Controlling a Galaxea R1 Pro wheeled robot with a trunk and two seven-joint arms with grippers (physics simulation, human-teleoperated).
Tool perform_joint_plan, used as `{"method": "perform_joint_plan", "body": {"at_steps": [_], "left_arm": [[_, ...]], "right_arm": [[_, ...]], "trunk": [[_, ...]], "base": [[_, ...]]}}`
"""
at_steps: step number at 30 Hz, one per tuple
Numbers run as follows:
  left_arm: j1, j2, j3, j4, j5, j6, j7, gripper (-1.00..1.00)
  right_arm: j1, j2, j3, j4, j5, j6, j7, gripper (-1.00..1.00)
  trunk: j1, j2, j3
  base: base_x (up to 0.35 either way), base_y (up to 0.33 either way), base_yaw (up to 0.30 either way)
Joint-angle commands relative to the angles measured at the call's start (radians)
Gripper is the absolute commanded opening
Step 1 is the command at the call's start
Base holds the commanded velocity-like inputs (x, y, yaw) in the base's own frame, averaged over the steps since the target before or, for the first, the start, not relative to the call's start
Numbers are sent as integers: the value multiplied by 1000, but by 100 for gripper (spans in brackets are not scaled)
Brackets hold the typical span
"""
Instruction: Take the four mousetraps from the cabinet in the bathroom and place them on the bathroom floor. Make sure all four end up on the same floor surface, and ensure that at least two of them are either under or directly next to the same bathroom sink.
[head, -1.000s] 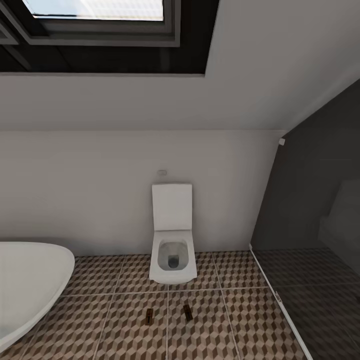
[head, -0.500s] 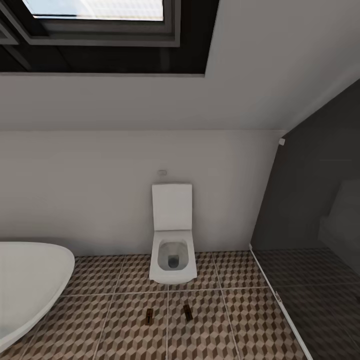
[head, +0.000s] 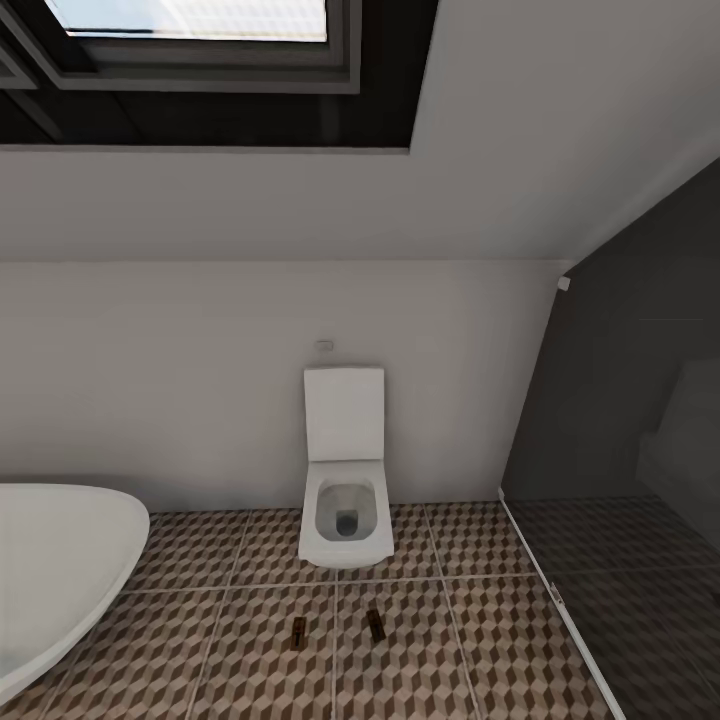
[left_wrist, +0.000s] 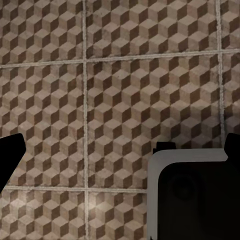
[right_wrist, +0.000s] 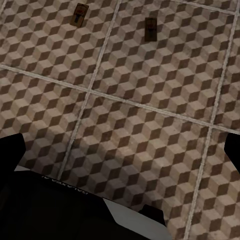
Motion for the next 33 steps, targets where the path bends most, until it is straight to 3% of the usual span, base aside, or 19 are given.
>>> {"method": "perform_joint_plan", "body": {"at_steps": [1,33], "left_arm": [[-2,-1,-9,3,4,-5,1,100],[-2,-1,-9,3,4,-6,1,100]], "right_arm": [[-1,0,-3,1,6,-3,0,100],[-1,0,-3,1,6,-4,0,100]], "trunk": [[1,-2,-2],[1,-2,-2]], "base": [[0,0,0],[0,0,0]]}}
